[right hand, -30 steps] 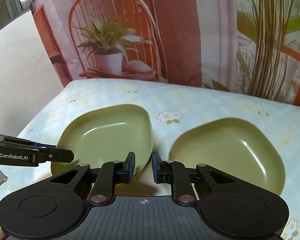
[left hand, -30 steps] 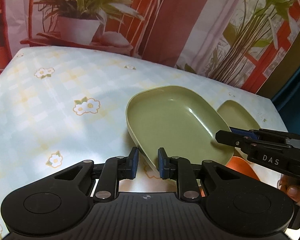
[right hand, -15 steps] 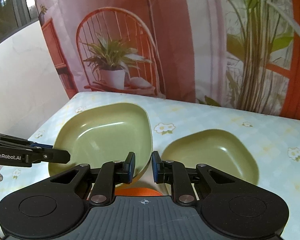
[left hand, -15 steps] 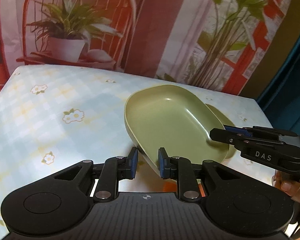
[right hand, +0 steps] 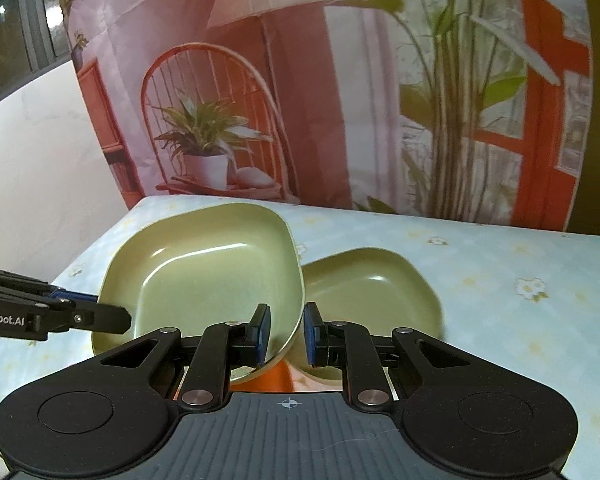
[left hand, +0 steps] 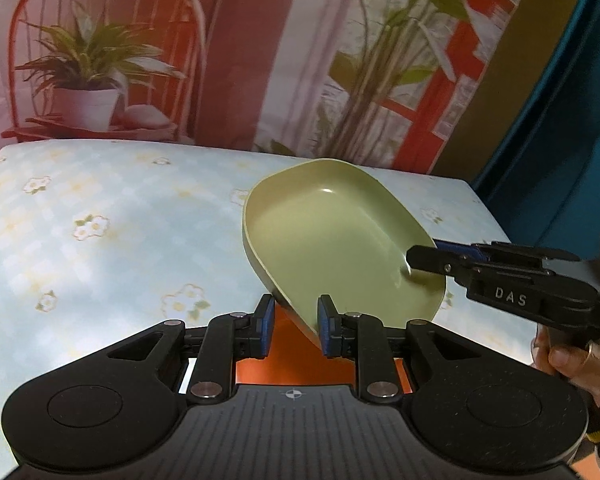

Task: Organize plates and bowls
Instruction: 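Lift the olive-green plate with both tools and carry it over the orange plate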

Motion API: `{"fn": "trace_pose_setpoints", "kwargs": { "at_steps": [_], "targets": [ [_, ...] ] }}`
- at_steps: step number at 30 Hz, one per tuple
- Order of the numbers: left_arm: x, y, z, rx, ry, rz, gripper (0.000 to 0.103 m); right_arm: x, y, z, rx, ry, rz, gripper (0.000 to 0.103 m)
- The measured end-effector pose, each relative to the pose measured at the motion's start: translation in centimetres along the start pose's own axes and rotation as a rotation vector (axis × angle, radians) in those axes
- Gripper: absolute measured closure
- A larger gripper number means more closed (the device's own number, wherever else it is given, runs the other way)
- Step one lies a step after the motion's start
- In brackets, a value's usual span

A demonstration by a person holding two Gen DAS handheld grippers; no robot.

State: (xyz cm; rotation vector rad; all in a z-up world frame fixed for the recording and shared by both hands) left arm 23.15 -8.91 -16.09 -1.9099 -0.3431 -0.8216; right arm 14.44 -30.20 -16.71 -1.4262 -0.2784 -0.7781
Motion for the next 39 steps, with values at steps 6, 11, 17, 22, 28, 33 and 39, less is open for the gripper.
{"fn": "trace_pose_setpoints", "kwargs": {
  "at_steps": [6,11,17,22,28,33,39],
  "targets": [
    [-0.9,0.3,-1.5,-0.022,0.013,0.018,0.078,-0.5,-1.2,-1.2,-0.011,0.006,-0.005,0.086],
    [-1.5,0.4,-2.2,-0.035,0.018,0.037,0.077,-1.2,-1.8,-2.0,-0.015,0.01,-0.002,0.086],
    [-2.1,0.6,-2.5,-0.041,0.025,0.057,0.077,-1.8,-2.4,-2.4,-0.016,0.015,0.002,0.086],
    [-2.2,0.7,-2.8,-0.049,0.031,0.067,0.077,-2.2,-2.7,-2.6,-0.021,0.013,0.011,0.086],
    [-2.5,0.8,-3.1,-0.059,0.035,0.081,0.077,-2.4,-3.1,-3.0,-0.026,0.019,0.013,0.087],
    [-2.8,1.0,-3.2,-0.063,0.035,0.097,0.076,-2.5,-3.1,-3.2,-0.025,0.018,0.016,0.087],
    [-3.1,1.0,-3.4,-0.043,0.064,0.113,0.075,-3.0,-2.7,-3.1,-0.026,0.015,0.032,0.087]
  ]
}}
Point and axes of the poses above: each gripper's, at about its wrist camera, not at the fingertips, and y roughly the way its jaws point, z to its left, x to its top, the point moved 6 cm from there along y, roughly the way its jaws point, and after that the axes turned 4 degrees about -x, right-handed, at the moved point
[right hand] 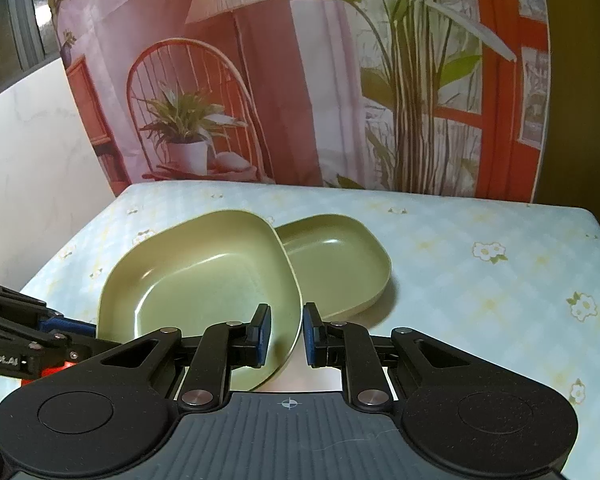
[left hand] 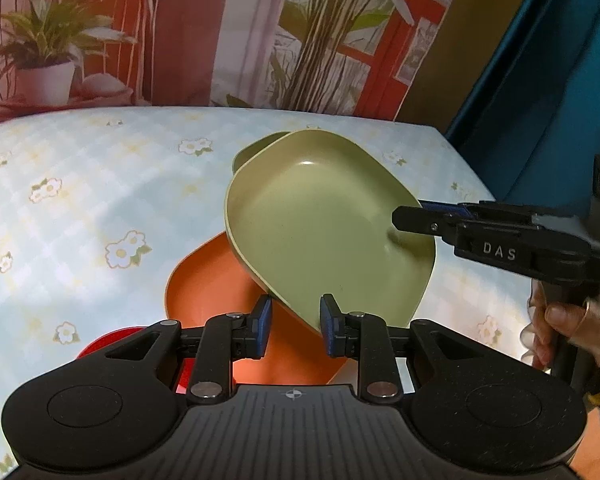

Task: Organize plates and bowls
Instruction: 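Lift the olive-green plate with both tools and carry it over the orange plate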

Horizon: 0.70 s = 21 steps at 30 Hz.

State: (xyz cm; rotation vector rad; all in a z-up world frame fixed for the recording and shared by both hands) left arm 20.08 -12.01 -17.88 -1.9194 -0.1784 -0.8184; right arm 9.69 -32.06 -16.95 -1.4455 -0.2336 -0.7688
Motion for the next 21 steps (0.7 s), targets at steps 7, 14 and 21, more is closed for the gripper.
{"fn": "trace_pose_setpoints", "kwargs": {
  "at_steps": [7,14,21],
  "targets": [
    [-0.6,0.5,0.4,0.006,0.003,0.028,0.075,-0.9,0.4,0.3,0.002,0.009,0.012,0.087],
    [-0.9,0.7,0.4,0.023,0.018,0.046,0.075,-2.0,0.7,0.5,0.001,0.018,0.028,0.087],
    [-1.4,1.0,0.5,0.032,0.023,0.064,0.075,-2.2,0.9,0.7,0.001,0.01,0.04,0.087]
  ]
}}
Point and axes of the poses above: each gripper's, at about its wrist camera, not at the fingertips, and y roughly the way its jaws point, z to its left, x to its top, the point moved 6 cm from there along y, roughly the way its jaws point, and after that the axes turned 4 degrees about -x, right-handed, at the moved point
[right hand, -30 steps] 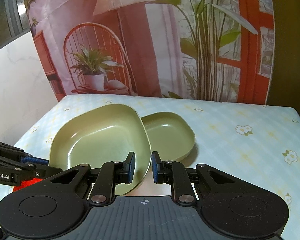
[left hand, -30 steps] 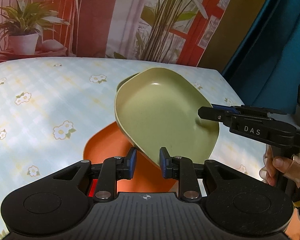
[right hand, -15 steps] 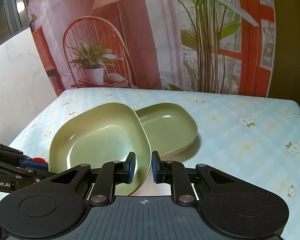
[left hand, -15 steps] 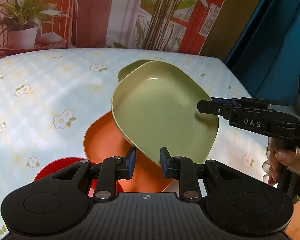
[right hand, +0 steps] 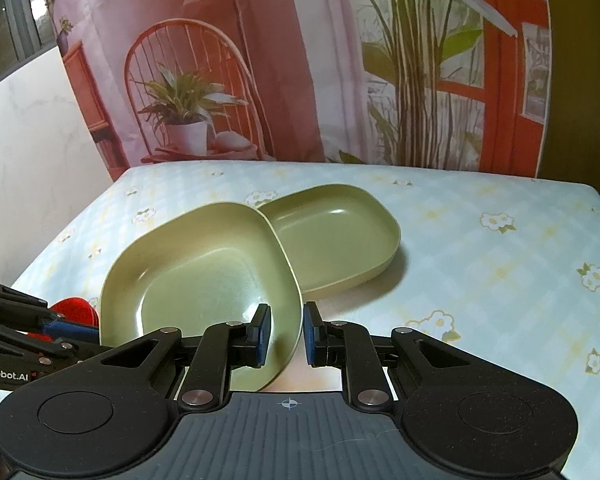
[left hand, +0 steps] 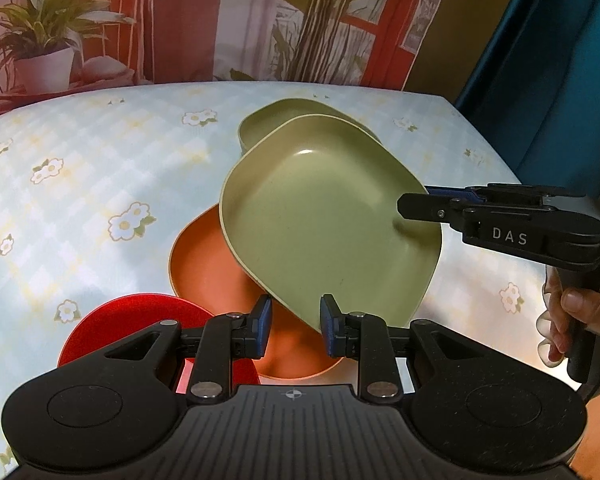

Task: Organize plates and bowls
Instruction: 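Lift the olive-green plate with both tools and carry it over the orange plate, then lower the olive-green plate onto the orange plate and open both tools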

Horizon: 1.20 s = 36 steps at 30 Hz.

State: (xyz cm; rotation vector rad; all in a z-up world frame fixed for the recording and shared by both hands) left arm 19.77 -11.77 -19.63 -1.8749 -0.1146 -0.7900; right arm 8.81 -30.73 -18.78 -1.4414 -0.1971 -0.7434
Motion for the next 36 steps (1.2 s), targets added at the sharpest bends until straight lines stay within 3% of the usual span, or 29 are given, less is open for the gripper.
{"fn": "trace_pose_setpoints", "kwargs": {
  "at_steps": [19,28,36],
  "targets": [
    [-0.3,0.1,0.1,0.028,-0.006,0.007,0.075,-0.6,1.0,0.4,0.001,-0.019,0.027,0.087],
    [-0.3,0.1,0.1,0.037,-0.002,0.004,0.075,-0.7,1.0,0.1,-0.011,-0.021,0.029,0.096],
    [-0.1,-0.3,0.1,0.047,-0.002,-0.002,0.075,-0.8,1.1,0.0,-0.009,-0.024,0.032,0.097]
  ]
}}
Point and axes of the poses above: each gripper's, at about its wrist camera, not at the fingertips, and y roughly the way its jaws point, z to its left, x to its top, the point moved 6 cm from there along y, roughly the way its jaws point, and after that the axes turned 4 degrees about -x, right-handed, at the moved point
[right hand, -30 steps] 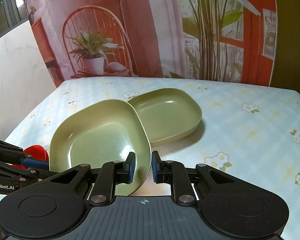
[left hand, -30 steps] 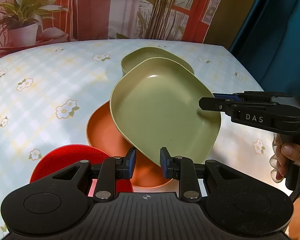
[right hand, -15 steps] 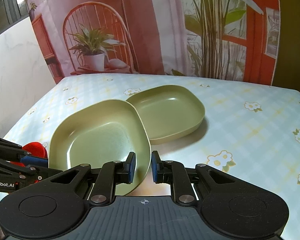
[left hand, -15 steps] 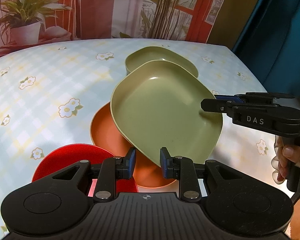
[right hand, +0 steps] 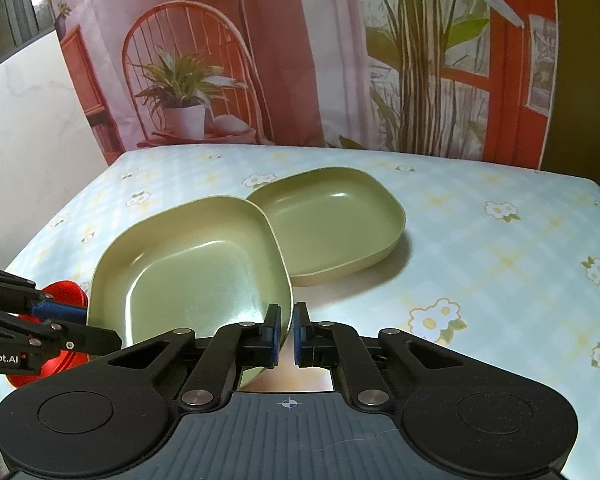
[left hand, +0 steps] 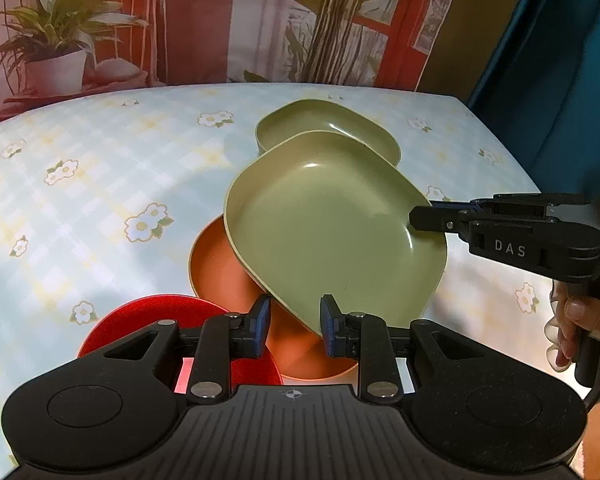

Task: Organize plates and bowls
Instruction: 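Lower the olive-green plate onto the orange plate and open both tools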

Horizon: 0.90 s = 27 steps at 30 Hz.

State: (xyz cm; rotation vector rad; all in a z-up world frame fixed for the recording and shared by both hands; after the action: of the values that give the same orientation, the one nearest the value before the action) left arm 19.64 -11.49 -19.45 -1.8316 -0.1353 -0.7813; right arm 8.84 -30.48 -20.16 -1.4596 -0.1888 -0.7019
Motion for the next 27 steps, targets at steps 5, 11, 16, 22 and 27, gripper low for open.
{"fn": "trace_pose_setpoints", "kwargs": {
  "at_steps": [5,11,16,22,27],
  "targets": [
    [0.2,-0.2,0.0,0.003,-0.001,-0.002,0.075,-0.1,0.1,0.2,0.001,0.0,-0.003,0.097],
    [0.3,-0.7,0.3,0.002,-0.009,-0.013,0.075,-0.2,0.1,0.4,0.002,-0.006,-0.005,0.097],
    [0.3,-1.0,0.1,0.005,-0.012,-0.018,0.075,-0.3,0.3,0.7,0.002,-0.01,0.0,0.097],
    [0.4,-1.4,0.4,0.013,-0.016,-0.025,0.074,-0.3,0.2,0.8,-0.001,-0.016,0.002,0.097],
    [1.2,-2.6,0.3,0.027,-0.015,-0.068,0.074,-0.3,0.0,1.2,0.007,-0.034,-0.004,0.095]
  ]
}}
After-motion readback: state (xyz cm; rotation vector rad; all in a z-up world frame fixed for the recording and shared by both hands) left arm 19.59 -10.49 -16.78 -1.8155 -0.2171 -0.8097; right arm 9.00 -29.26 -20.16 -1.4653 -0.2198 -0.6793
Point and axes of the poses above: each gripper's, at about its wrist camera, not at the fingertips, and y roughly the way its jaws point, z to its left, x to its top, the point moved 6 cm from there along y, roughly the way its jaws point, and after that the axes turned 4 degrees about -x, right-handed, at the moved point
